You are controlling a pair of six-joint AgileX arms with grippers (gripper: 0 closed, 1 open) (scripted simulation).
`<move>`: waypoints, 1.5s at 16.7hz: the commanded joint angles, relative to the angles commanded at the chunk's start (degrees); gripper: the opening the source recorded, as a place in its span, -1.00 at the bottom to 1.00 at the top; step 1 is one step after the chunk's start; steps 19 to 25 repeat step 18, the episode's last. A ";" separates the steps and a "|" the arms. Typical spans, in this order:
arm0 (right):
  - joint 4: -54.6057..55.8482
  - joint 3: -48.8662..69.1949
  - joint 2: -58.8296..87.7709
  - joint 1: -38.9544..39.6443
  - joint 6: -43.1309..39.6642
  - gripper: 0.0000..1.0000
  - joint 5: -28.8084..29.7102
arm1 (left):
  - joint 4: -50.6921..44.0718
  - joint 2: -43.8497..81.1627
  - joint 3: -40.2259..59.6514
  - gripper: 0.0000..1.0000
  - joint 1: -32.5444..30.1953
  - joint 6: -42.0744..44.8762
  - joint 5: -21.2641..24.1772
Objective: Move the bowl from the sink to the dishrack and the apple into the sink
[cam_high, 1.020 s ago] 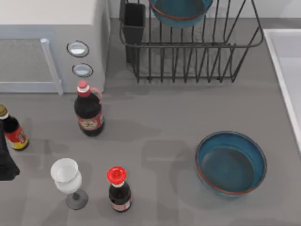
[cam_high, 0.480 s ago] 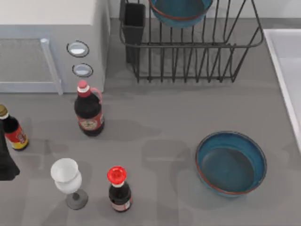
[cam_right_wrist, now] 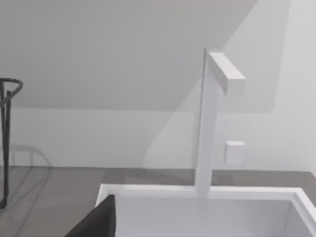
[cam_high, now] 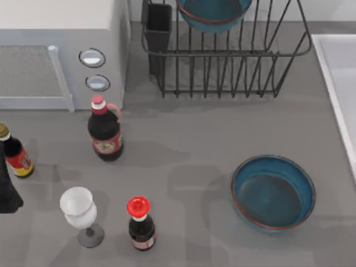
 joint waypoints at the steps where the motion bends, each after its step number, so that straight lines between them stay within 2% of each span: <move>1: -4.89 -1.21 -6.83 1.35 -0.03 1.00 1.21 | 0.00 0.00 0.00 1.00 0.00 0.00 0.00; 8: -40.11 -8.51 -51.44 12.71 0.15 1.00 11.50 | 0.00 0.00 0.00 1.00 0.00 0.00 0.00; 13: -58.52 -12.43 -70.54 19.94 0.24 1.00 18.30 | 0.00 0.00 0.00 1.00 0.00 0.00 0.00; 16: -62.63 -13.55 -74.68 21.89 0.23 1.00 20.18 | 0.00 0.00 0.00 1.00 0.00 0.00 0.00; 25: -62.81 -13.60 -74.87 21.98 0.23 1.00 20.26 | 0.00 0.00 0.00 1.00 0.00 0.00 0.00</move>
